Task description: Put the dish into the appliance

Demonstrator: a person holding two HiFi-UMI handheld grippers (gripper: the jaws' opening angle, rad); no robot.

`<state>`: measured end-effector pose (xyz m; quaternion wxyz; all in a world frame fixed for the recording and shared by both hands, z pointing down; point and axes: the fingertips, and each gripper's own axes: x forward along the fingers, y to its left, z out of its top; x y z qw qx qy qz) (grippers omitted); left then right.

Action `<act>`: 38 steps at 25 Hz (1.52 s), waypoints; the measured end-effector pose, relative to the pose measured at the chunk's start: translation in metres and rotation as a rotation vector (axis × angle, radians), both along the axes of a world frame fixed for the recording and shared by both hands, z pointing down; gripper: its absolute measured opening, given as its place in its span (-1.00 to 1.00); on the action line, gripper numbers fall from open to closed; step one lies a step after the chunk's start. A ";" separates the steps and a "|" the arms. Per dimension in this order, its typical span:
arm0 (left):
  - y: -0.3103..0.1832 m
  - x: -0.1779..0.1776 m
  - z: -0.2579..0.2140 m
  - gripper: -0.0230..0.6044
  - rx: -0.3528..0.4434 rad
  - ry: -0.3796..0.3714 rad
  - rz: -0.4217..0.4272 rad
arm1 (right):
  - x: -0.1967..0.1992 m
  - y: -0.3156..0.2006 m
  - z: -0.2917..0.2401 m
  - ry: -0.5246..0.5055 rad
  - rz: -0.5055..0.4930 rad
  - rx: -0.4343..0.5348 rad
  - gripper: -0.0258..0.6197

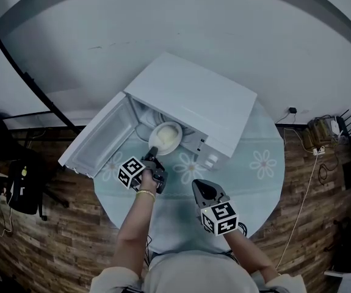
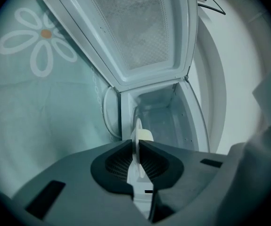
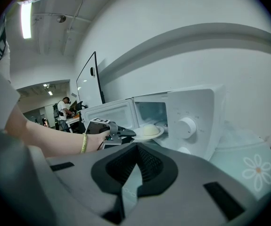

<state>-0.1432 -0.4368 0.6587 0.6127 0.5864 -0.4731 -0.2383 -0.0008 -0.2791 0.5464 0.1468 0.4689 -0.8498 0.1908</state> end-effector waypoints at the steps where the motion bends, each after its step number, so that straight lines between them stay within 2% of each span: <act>1: -0.004 0.002 0.000 -0.79 0.001 -0.004 0.003 | 0.000 0.000 0.001 0.000 0.000 -0.002 -0.91; 21: -0.066 0.035 0.012 -0.79 -0.021 -0.014 0.035 | 0.017 -0.007 0.018 0.002 0.043 -0.045 -0.91; 38: -0.084 0.044 0.016 -0.80 -0.024 -0.038 0.034 | 0.024 -0.008 0.022 -0.005 0.052 -0.054 -0.91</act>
